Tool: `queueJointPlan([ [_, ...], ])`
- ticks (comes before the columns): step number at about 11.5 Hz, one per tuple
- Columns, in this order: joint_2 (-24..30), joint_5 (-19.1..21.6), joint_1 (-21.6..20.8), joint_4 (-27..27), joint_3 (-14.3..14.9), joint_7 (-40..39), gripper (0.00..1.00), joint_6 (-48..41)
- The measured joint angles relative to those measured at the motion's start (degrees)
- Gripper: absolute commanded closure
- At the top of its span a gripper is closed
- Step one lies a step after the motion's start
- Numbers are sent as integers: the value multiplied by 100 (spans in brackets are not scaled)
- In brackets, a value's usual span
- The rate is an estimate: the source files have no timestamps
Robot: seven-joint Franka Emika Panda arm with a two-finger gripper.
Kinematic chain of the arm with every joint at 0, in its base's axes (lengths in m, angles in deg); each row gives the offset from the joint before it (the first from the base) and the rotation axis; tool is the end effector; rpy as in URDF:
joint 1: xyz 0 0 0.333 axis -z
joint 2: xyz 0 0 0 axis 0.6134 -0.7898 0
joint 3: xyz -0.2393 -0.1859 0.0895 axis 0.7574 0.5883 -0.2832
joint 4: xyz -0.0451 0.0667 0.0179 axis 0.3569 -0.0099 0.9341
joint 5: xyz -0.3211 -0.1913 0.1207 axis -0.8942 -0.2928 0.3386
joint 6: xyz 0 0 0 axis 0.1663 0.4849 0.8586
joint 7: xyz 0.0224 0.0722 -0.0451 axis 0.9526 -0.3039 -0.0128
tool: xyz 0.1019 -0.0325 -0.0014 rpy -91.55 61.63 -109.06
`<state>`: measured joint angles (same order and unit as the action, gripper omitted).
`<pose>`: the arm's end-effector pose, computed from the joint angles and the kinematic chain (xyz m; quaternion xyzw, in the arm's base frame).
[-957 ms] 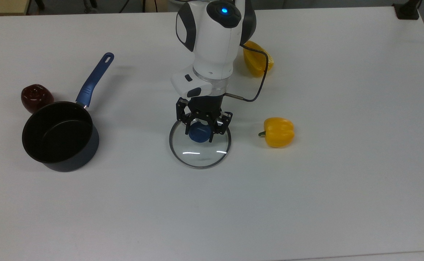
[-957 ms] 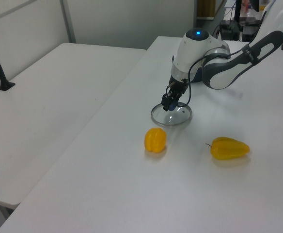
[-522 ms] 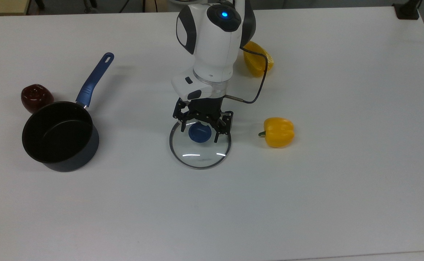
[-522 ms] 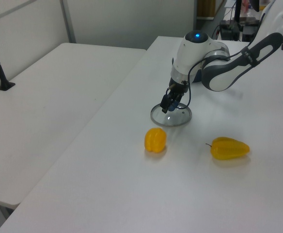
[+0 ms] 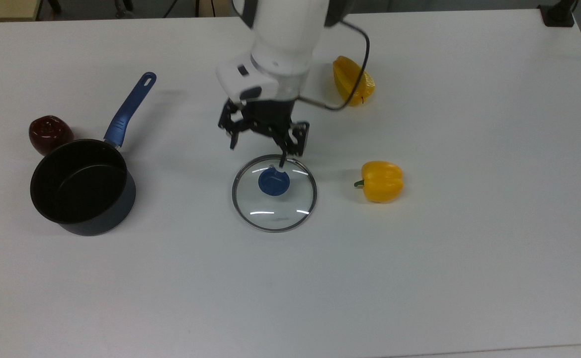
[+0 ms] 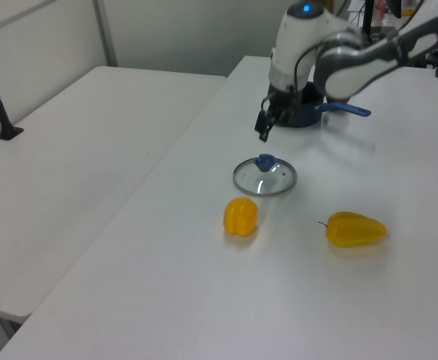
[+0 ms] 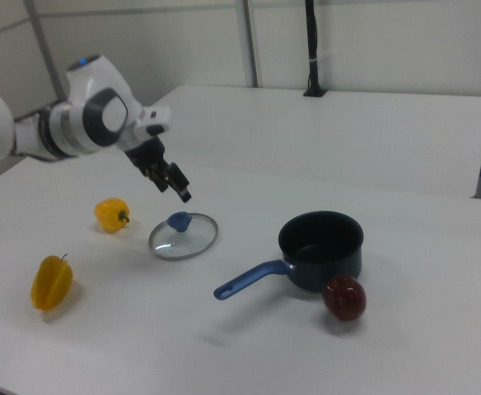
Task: Open lid
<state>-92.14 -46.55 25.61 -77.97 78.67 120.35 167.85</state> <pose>0.6603 0.1156 0.4304 0.9798 -0.1201 0.1432 0.0716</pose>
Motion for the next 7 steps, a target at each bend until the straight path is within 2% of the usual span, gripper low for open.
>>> queueJointPlan([
  [3,877,641,273,19,9,-1457,0,-1385],
  [5,1435,1069,606,16,16,-2398,0,-2196],
  [7,1824,1240,910,10,22,-3060,0,-2824],
])
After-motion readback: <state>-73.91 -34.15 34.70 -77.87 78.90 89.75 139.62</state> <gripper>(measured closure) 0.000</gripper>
